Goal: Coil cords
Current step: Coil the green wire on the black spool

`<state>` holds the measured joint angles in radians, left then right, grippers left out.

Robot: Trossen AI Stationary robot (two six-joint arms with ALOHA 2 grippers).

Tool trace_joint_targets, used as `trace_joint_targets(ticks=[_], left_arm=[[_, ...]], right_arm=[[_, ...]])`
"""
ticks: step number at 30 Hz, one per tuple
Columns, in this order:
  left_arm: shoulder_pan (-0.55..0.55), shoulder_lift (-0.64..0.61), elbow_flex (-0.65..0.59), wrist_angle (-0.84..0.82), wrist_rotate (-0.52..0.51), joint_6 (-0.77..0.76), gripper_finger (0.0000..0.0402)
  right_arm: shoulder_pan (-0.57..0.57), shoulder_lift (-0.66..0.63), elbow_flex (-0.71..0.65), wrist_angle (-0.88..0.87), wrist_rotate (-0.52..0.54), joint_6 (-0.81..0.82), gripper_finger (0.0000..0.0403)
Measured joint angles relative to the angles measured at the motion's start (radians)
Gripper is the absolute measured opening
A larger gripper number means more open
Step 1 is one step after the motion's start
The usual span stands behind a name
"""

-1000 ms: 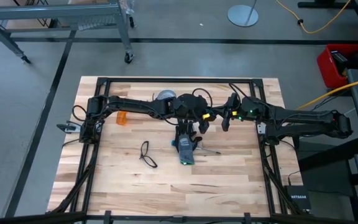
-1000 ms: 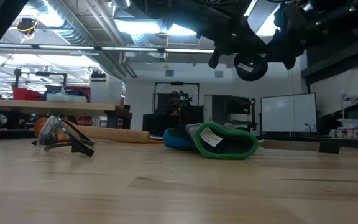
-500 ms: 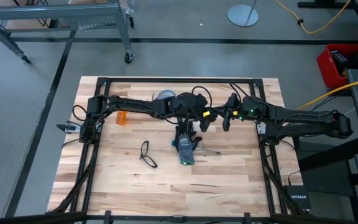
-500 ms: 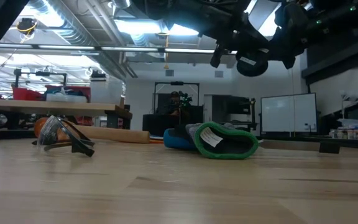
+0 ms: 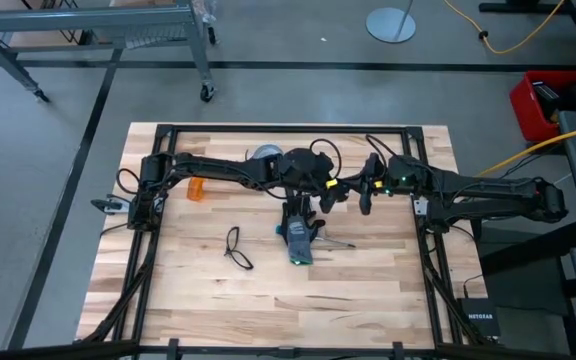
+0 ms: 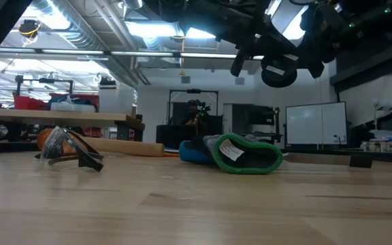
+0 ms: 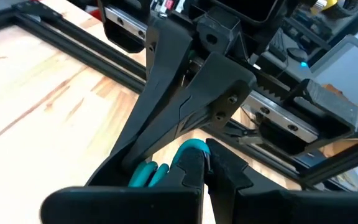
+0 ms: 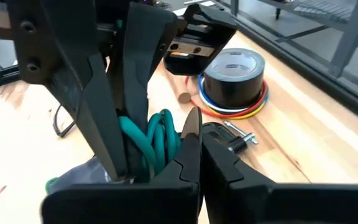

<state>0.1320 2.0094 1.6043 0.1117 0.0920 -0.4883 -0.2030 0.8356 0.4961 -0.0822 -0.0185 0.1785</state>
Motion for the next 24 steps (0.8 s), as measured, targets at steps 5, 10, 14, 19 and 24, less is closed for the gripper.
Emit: trace_joint_targets(ticks=[5, 10, 14, 19, 24], left_arm=[[0.005, 0.0, 0.0, 0.0, 0.051, -0.019, 0.0], [0.007, 0.0, 0.0, -0.009, 0.106, -0.036, 0.0], [0.007, 0.0, 0.0, -0.009, 0.156, -0.051, 0.0], [0.007, 0.0, 0.0, -0.009, 0.217, -0.062, 0.0], [0.007, 0.0, 0.0, -0.009, 0.291, -0.065, 0.0]], right_arm=[[0.0, 0.0, 0.0, -0.008, -0.032, 0.0, 0.0001], [0.001, 0.0, 0.001, -0.042, -0.054, 0.0, 0.0001], [0.001, 0.0, 0.001, -0.041, -0.111, 0.0, 0.0001], [0.001, 0.0, 0.001, -0.042, -0.169, 0.0, 0.0001], [0.001, 0.0, 0.001, -0.042, -0.226, 0.001, 0.0001]])
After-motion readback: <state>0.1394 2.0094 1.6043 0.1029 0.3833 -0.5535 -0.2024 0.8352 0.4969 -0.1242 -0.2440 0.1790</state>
